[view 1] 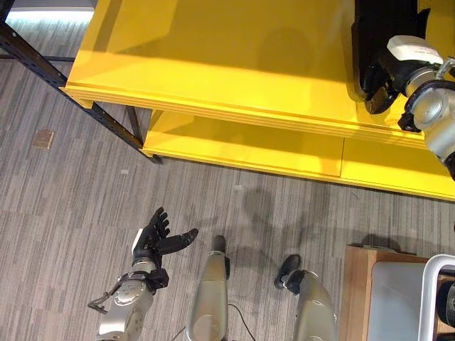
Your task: Move parts from the plastic box to the shelf.
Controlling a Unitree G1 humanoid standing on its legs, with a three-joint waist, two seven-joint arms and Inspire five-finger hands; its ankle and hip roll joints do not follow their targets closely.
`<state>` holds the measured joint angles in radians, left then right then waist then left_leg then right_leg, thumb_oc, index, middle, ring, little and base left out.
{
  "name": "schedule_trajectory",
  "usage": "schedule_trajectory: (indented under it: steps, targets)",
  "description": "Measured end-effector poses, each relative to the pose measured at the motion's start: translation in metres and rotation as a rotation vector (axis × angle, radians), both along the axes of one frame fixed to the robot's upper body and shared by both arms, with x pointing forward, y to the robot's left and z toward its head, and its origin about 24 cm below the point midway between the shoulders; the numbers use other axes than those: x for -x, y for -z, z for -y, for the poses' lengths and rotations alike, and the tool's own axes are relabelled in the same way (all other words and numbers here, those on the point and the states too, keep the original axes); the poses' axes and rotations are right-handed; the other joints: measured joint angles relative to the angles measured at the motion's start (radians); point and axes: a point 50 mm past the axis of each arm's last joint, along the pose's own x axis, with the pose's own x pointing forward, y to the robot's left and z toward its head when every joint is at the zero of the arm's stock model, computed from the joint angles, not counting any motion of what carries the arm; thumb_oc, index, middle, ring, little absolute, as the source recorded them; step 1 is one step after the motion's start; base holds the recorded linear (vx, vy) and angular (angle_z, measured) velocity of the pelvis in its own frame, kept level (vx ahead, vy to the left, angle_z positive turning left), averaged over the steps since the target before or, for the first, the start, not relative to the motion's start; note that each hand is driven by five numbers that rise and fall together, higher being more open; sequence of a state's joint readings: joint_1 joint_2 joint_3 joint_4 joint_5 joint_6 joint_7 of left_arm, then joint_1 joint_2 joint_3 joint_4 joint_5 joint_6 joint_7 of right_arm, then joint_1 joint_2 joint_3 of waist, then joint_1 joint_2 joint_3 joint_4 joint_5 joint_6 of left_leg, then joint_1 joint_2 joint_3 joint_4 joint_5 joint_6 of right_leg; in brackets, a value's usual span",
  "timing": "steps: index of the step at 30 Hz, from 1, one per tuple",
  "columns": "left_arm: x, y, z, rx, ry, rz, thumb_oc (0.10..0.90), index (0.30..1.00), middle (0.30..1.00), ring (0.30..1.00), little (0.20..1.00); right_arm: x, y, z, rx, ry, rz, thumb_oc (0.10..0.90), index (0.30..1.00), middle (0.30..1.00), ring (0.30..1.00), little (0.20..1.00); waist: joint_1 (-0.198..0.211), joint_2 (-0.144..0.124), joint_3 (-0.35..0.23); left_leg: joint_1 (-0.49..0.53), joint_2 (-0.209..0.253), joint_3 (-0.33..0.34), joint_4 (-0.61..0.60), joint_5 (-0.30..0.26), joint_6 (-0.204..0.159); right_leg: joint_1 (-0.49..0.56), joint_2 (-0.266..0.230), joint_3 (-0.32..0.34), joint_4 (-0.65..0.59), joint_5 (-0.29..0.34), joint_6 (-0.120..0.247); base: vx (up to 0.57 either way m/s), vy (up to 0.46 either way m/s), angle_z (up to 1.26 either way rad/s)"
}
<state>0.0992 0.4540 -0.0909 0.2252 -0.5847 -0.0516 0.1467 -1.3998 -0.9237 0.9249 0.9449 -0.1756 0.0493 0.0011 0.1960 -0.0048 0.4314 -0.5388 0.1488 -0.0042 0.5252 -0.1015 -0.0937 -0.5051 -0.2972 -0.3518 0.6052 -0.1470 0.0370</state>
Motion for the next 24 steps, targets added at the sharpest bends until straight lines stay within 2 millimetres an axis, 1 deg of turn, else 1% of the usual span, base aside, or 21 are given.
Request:
schedule_trajectory:
  steps: [9,14,24]
  targets:
    - [0.000,0.000,0.000,0.001,-0.001,0.002,0.900,1.000,1.000,1.000,1.000,0.001,-0.018,-0.003,0.006,-0.002,0.043,0.400,0.300,0.300,0.300,0.300,0.001,0.002,-0.001,-0.003,0.000,-0.006,-0.007,0.004,-0.006,-0.001,0.000,-0.009,0.004,-0.004,-0.003,0.00,-0.005,0.01]
    - [-0.001,-0.001,0.000,0.000,-0.001,0.003,0.900,1.000,1.000,1.000,1.000,0.002,-0.018,0.002,0.002,0.017,0.039,0.400,0.300,0.300,0.300,0.300,0.002,0.002,-0.001,-0.012,-0.010,-0.023,-0.007,0.007,-0.008,-0.002,-0.006,-0.019,0.008,-0.012,-0.002,0.00,-0.004,0.09]
    - [-0.002,-0.002,0.000,0.000,-0.001,0.011,0.900,1.000,1.000,1.000,1.000,0.001,-0.019,0.000,-0.025,0.010,0.043,0.400,0.300,0.300,0.300,0.300,0.007,0.003,-0.002,-0.021,-0.012,-0.027,-0.007,0.009,-0.008,-0.008,-0.008,-0.022,0.008,-0.012,-0.002,0.00,0.000,0.01]
